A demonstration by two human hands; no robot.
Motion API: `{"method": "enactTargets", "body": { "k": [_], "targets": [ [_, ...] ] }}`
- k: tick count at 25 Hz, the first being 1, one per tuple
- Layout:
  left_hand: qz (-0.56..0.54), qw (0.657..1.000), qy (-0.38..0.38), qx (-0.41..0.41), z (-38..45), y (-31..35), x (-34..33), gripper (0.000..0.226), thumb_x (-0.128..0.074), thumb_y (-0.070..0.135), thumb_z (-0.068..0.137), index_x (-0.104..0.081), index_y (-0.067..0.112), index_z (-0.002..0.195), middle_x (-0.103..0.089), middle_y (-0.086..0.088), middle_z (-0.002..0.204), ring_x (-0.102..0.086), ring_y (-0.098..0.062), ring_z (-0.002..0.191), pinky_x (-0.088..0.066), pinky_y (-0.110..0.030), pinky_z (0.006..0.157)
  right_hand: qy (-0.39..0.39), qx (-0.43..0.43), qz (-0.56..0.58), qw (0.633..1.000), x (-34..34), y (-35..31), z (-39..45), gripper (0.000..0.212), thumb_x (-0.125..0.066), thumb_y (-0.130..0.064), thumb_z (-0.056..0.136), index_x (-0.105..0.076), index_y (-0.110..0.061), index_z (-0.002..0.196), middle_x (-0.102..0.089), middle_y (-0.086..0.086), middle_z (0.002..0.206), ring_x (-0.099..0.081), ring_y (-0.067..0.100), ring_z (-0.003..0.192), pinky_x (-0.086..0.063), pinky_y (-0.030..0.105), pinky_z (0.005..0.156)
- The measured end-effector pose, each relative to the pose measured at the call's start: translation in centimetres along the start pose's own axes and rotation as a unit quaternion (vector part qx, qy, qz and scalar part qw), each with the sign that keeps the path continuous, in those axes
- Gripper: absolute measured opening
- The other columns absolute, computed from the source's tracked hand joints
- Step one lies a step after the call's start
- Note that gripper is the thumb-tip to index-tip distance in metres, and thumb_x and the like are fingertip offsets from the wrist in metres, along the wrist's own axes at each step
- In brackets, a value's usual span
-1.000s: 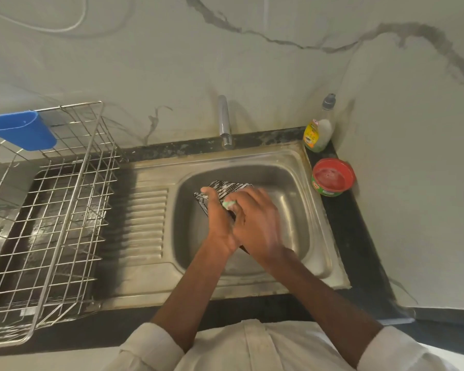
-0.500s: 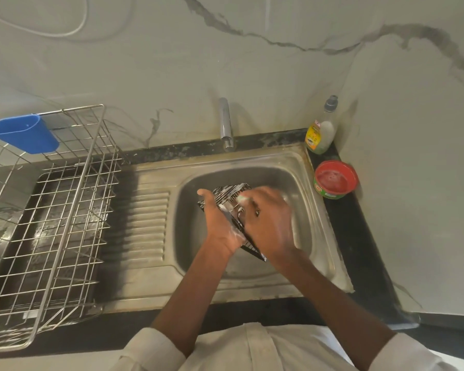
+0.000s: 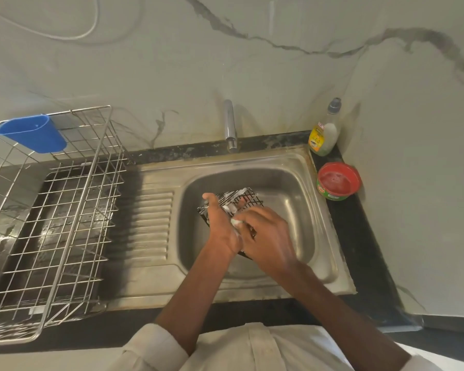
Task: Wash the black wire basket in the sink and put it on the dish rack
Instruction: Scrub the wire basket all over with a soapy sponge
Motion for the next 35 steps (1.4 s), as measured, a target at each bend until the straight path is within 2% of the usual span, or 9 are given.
{"method": "enactTargets", "body": {
  "k": [2,6,10,14,20,26,29,32,35],
  "targets": [
    [0.002,0.999,-0.032,0.003,-0.4,0.0,-0.3,0.103,-0.03,0.101,0.082,-0.07,0.006,0.091,-0.068,-0.012,0.087,-0.071,-0.029,0.088,-0.052,-0.042,0.094,0.001,-0.054,0.043,0.998,-0.8,-0.8,2.0,0.018,-0.067,-0.003,0.087,-0.08,-0.013,0.094,-0.074,-0.002,0.091,-0.069,0.015,0.083,-0.059,0.036,0.072],
    [0.022,1.0,-0.011,-0.006,-0.9,0.8,-0.3,0.096,-0.026,0.099,0.085,-0.066,0.013,0.097,-0.072,-0.011,0.078,-0.072,-0.027,0.068,-0.055,-0.038,0.075,-0.06,0.105,-0.01,0.993,0.1,0.0,1.2,0.015,-0.069,0.0,0.087,-0.079,-0.009,0.093,-0.073,0.003,0.092,-0.068,0.019,0.083,-0.058,0.033,0.076],
    [0.039,0.999,0.0,-0.024,-0.4,0.6,-0.6,0.114,-0.028,0.104,0.078,-0.073,0.007,0.118,-0.074,-0.016,0.102,-0.068,-0.031,0.091,-0.055,-0.04,0.086,0.02,-0.111,0.008,0.994,1.1,3.1,1.6,0.025,-0.068,0.006,0.085,-0.079,-0.013,0.098,-0.075,-0.002,0.094,-0.069,0.015,0.081,-0.06,0.04,0.069],
    [0.049,0.998,0.02,-0.017,-0.6,0.8,-0.5,0.11,-0.027,0.103,0.08,-0.075,0.006,0.104,-0.076,-0.014,0.09,-0.076,-0.03,0.079,-0.058,-0.038,0.08,-0.029,-0.022,0.004,0.999,0.1,0.4,2.0,0.025,-0.065,0.001,0.088,-0.078,-0.015,0.101,-0.073,-0.003,0.097,-0.068,0.014,0.081,-0.055,0.027,0.069],
    [0.049,0.999,-0.003,-0.012,-1.4,1.4,-0.8,0.126,-0.021,0.104,0.078,-0.067,0.004,0.138,-0.074,-0.025,0.126,-0.068,-0.053,0.12,-0.047,-0.08,0.1,-0.007,-0.103,-0.081,0.991,2.1,4.2,2.6,0.016,-0.065,-0.009,0.097,-0.077,-0.018,0.105,-0.072,-0.003,0.103,-0.067,0.012,0.077,-0.058,0.028,0.069],
    [0.101,0.994,0.032,-0.032,-1.8,0.8,-1.6,0.117,-0.019,0.103,0.079,-0.076,0.007,0.115,-0.079,-0.015,0.094,-0.076,-0.033,0.078,-0.06,-0.048,0.078,0.015,-0.072,-0.046,0.996,1.8,3.2,0.7,0.018,-0.07,0.0,0.089,-0.078,-0.014,0.096,-0.073,-0.003,0.094,-0.065,0.009,0.076,-0.05,0.011,0.07],
    [0.11,0.993,0.01,-0.031,-1.9,1.0,-2.2,0.125,-0.023,0.107,0.073,-0.073,0.006,0.129,-0.078,-0.018,0.116,-0.078,-0.038,0.099,-0.056,-0.068,0.094,0.002,-0.061,-0.021,0.998,1.0,3.0,4.0,0.021,-0.067,0.004,0.087,-0.078,-0.011,0.097,-0.073,0.002,0.094,-0.068,0.017,0.08,-0.056,0.025,0.067],
    [0.085,0.995,0.038,-0.045,-2.2,1.2,-1.9,0.114,-0.023,0.101,0.081,-0.076,0.005,0.111,-0.079,-0.016,0.1,-0.078,-0.034,0.085,-0.059,-0.055,0.086,-0.01,-0.014,-0.048,0.999,1.2,2.5,2.4,0.021,-0.057,-0.01,0.093,-0.078,-0.009,0.098,-0.074,0.003,0.094,-0.067,0.018,0.082,-0.057,0.027,0.069],
    [0.068,0.994,0.067,-0.051,-2.2,1.5,-1.0,0.118,-0.025,0.102,0.081,-0.072,0.002,0.123,-0.077,-0.02,0.116,-0.074,-0.046,0.104,-0.051,-0.075,0.097,-0.026,-0.007,-0.051,0.998,2.5,3.3,-2.7,0.017,-0.066,-0.001,0.093,-0.077,-0.01,0.1,-0.073,0.001,0.096,-0.067,0.014,0.082,-0.058,0.025,0.072]
  ]
}}
Point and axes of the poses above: each hand's wrist, its own z-axis towards the middle knuckle, its own x-axis out of the back of the hand, y = z × x, the point moved 3 cm from there along z, towards the middle knuckle
